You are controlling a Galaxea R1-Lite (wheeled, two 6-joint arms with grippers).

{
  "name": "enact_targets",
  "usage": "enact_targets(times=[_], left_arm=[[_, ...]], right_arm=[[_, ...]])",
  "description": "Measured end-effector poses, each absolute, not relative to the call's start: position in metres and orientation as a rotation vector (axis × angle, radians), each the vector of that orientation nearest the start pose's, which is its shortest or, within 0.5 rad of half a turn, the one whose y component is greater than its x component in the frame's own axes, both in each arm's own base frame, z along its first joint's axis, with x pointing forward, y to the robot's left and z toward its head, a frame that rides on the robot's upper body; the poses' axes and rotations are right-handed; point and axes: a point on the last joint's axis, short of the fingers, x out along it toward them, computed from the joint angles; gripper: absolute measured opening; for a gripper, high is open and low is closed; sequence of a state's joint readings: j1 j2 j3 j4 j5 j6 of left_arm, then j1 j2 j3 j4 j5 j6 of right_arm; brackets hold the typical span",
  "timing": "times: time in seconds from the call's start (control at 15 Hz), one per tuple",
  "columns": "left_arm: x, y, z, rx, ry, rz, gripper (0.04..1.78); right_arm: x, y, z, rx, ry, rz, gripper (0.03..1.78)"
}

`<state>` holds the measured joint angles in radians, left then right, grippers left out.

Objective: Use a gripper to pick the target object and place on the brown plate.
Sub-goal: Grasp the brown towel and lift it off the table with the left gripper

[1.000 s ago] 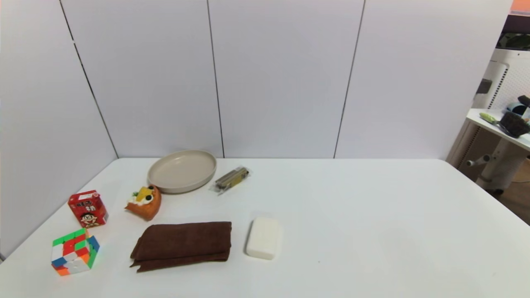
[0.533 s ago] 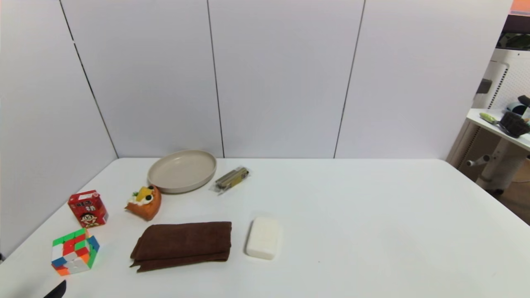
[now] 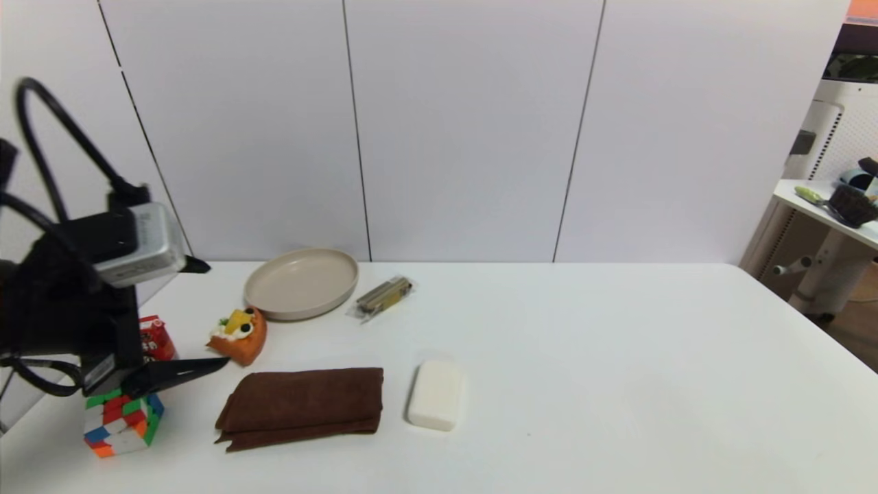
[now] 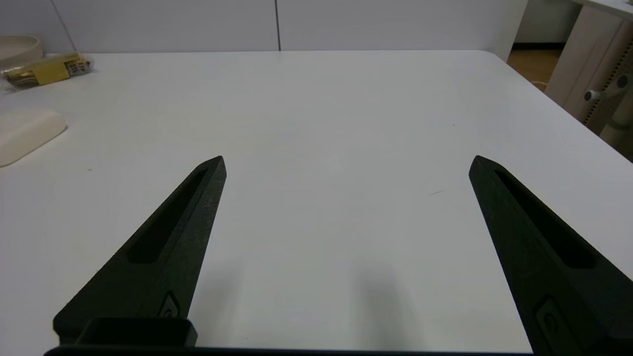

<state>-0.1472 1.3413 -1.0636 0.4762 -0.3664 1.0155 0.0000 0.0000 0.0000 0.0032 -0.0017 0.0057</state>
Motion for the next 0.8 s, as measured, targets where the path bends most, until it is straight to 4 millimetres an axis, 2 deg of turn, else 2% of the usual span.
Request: enact_targets(times=[0.13,0.27,0.6,0.8], left_arm=[[0.212,-0.058,0.229,0.932,0.573,-1.04,1.69],[0.228,-0.076,0.21,0.976,0.681,-1.133,1.69],[0.268,-0.102,0.171,0.99,0.739,-1.161,1.69],[0.28,-0.107,0.153,0.926,0.811,-1.147,1.69]], right_arm=[[-0.023,0.0,0.075,0.006,0.003,-0.001,1.7],[-0.023,0.0,0.075,0.006,0.003,-0.002,1.7],[-0.023,0.0,0.075,0.006,0.003,-0.001,1.7],[-0.023,0.0,0.075,0.006,0.003,-0.002,1.7]])
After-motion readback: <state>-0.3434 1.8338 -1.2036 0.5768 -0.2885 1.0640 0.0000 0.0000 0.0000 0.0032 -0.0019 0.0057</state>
